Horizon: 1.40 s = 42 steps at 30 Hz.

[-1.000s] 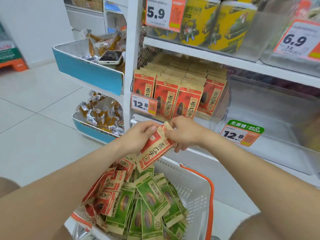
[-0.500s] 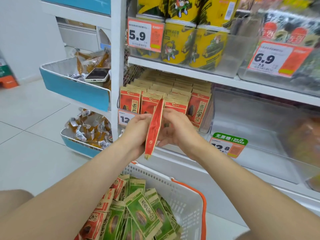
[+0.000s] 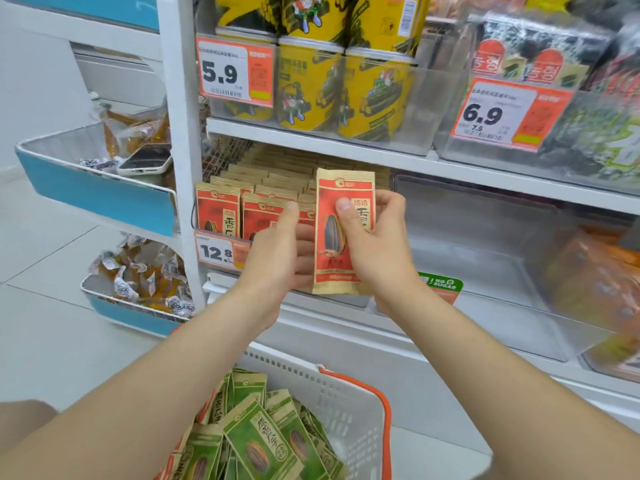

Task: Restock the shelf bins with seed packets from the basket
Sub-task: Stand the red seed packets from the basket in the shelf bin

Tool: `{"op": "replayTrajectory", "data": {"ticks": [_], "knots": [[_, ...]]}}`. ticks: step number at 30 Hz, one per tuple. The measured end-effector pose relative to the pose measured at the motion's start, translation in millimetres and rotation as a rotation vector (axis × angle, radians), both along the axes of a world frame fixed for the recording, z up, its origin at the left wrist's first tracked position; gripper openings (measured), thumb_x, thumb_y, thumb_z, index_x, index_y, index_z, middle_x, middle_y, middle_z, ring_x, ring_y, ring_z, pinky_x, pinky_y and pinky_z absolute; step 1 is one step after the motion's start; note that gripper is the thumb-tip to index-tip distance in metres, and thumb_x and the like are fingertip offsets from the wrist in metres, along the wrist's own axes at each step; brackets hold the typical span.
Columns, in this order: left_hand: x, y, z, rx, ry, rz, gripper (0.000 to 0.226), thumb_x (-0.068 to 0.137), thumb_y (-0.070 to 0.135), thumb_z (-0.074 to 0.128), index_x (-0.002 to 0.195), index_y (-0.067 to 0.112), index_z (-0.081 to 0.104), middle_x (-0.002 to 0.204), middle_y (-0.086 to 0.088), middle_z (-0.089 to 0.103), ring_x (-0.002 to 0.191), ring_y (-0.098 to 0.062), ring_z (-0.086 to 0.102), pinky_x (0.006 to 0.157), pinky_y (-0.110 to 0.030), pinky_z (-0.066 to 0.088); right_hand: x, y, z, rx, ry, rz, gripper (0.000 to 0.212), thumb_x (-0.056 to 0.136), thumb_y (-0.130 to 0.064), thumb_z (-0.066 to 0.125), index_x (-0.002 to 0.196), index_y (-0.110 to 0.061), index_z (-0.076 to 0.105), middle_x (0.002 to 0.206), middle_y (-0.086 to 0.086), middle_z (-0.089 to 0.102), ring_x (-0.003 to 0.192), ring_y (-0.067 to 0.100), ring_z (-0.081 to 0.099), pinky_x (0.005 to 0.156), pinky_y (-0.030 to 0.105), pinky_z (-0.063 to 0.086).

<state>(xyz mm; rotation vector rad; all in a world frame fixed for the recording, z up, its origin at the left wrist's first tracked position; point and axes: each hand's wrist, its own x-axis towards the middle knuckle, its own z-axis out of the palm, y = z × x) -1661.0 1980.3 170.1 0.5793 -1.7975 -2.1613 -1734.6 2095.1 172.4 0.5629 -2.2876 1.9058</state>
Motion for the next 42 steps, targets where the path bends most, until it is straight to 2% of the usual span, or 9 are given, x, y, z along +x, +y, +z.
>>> {"op": "replayTrajectory", "data": {"ticks": [4, 9, 14, 18, 22, 27, 32, 36, 42], "knots": [[-2, 16, -14, -0.379, 0.171, 0.07, 0.052, 0.112, 0.036, 0.049, 0.068, 0.022, 0.075, 0.063, 0.015, 0.069, 0.059, 0.001, 0.06, 0.06, -0.02, 0.047, -8, -2, -5, -0.044, -0.034, -0.062, 0.031, 0.106, -0.048, 0.048, 0.122, -0.023, 0.036, 0.119, -0.004, 0.061, 0.113, 0.017, 0.064, 0.101, 0.05, 0.052], [-12, 16, -18, 0.027, 0.19, 0.082, 0.022, 0.106, 0.026, 0.063, 0.102, 0.018, 0.083, 0.104, -0.001, 0.081, 0.106, -0.016, 0.075, 0.1, -0.038, 0.057, -1, -5, -4, -0.032, 0.074, -0.096, 0.024, 0.111, -0.046, 0.037, 0.121, -0.024, 0.04, 0.103, -0.018, 0.06, 0.099, 0.01, 0.064, 0.095, 0.048, 0.052], [-13, 14, -12, -0.081, 0.253, 0.154, 0.021, 0.107, 0.021, 0.061, 0.102, 0.02, 0.081, 0.094, 0.006, 0.082, 0.092, -0.006, 0.077, 0.084, -0.026, 0.06, -13, 3, 11, 0.047, 0.072, -0.048, 0.027, 0.101, -0.045, 0.055, 0.116, -0.024, 0.051, 0.102, -0.01, 0.072, 0.101, 0.016, 0.07, 0.094, 0.051, 0.055], [-18, -3, -15, -0.659, 0.24, 0.146, 0.03, 0.109, 0.036, 0.054, 0.106, 0.021, 0.08, 0.092, 0.006, 0.08, 0.091, -0.015, 0.075, 0.09, -0.04, 0.059, -31, 34, 29, 0.088, 0.304, 0.021, 0.025, 0.099, -0.026, 0.066, 0.119, -0.019, 0.053, 0.096, -0.008, 0.078, 0.085, 0.015, 0.074, 0.082, 0.05, 0.058], [-21, -8, -23, -1.131, 0.23, 0.174, 0.03, 0.099, 0.01, 0.061, 0.124, 0.023, 0.072, 0.122, 0.009, 0.069, 0.115, -0.014, 0.063, 0.104, -0.035, 0.048, -47, 49, 32, 0.187, 0.499, -0.021, 0.025, 0.1, -0.022, 0.067, 0.115, -0.021, 0.048, 0.09, -0.006, 0.075, 0.077, 0.025, 0.07, 0.074, 0.047, 0.055], [-24, -8, -37, -1.38, 0.072, 0.041, 0.061, 0.092, 0.009, 0.062, 0.149, 0.026, 0.048, 0.138, -0.002, 0.049, 0.113, -0.031, 0.055, 0.095, -0.048, 0.048, -68, 48, 15, 0.629, 0.439, 0.018, 0.036, 0.093, -0.026, 0.076, 0.113, -0.029, 0.046, 0.082, -0.003, 0.068, 0.075, 0.03, 0.06, 0.076, 0.048, 0.054], [-27, -7, -45, -1.539, -0.014, 0.026, 0.068, 0.092, 0.016, 0.061, 0.156, 0.023, 0.037, 0.147, -0.008, 0.04, 0.12, -0.036, 0.049, 0.098, -0.049, 0.043, -74, 25, 9, 1.173, 0.569, -0.156, 0.032, 0.093, -0.029, 0.071, 0.124, -0.025, 0.064, 0.101, 0.004, 0.074, 0.11, 0.034, 0.059, 0.094, 0.044, 0.039], [-28, -8, -50, -1.575, -0.005, 0.029, 0.06, 0.09, 0.016, 0.062, 0.147, 0.019, 0.046, 0.145, -0.01, 0.041, 0.118, -0.037, 0.05, 0.094, -0.05, 0.044, -69, 2, 15, 1.357, 0.51, -0.273, 0.017, 0.087, -0.022, 0.069, 0.093, -0.024, 0.053, 0.106, 0.01, 0.072, 0.122, 0.037, 0.054, 0.106, 0.049, 0.034], [-25, -15, -55, -1.64, 0.031, 0.001, 0.056, 0.085, 0.018, 0.064, 0.139, 0.018, 0.052, 0.142, -0.01, 0.044, 0.116, -0.035, 0.05, 0.09, -0.047, 0.045, -82, -10, 19, 1.492, 0.436, -0.306, 0.029, 0.084, -0.014, 0.066, 0.109, -0.027, 0.062, 0.12, 0.008, 0.068, 0.129, 0.034, 0.049, 0.111, 0.048, 0.028]]}}
